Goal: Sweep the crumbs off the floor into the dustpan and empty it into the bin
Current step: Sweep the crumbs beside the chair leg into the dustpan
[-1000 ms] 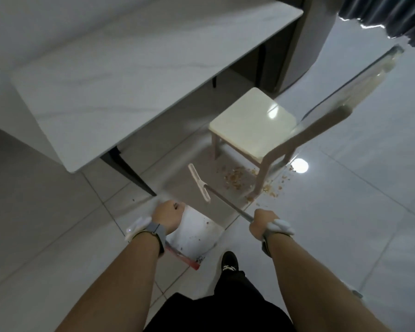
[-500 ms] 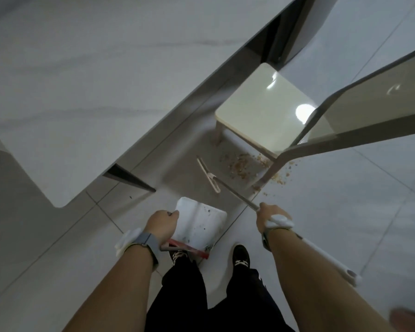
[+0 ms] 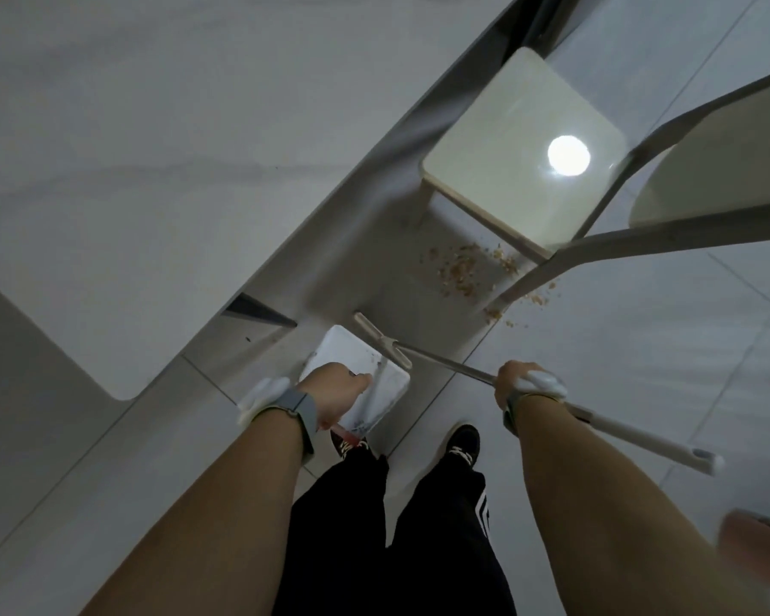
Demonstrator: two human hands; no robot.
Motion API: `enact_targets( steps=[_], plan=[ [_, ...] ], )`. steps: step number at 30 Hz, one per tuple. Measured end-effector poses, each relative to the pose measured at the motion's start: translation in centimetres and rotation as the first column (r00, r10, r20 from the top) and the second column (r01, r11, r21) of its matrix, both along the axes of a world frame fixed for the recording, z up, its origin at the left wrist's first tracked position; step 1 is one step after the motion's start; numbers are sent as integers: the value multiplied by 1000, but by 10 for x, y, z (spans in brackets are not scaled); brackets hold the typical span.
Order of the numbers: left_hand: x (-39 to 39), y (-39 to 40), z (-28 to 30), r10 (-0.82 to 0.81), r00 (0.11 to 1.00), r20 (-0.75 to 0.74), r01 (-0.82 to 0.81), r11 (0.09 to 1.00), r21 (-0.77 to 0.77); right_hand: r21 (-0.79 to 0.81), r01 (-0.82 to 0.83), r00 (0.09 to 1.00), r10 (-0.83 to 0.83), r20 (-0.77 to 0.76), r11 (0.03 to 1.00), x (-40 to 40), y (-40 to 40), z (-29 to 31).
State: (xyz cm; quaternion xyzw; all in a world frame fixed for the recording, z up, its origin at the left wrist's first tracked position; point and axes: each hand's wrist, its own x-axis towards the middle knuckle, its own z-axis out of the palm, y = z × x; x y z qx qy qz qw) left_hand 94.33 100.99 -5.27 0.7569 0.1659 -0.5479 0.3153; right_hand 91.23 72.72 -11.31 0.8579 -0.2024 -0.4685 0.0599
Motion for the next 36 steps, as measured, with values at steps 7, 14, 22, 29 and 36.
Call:
enact_targets(
  steps=[7,14,22,29,36],
  plan=[
    [15,-3,-7,-30,997,72,27,999,35,-91,115,991,-108,82,989,-4,-32,4],
    [24,-15,-4,-72,986,147,63,996,66,113,184,961,-203,186,976,13,-19,-2],
    [33,-28,-29,-44,993,112,33,994,100,411,114,972,-187,142,904,83,36,-48],
    [42,-62,-38,58,993,104,-70,990,122,497,482,825,-565,21,722,43,19,-86],
    [48,-107,-28,69,989,134,-87,987,133,318,533,820,-572,34,784,-36,-67,-59]
  ],
)
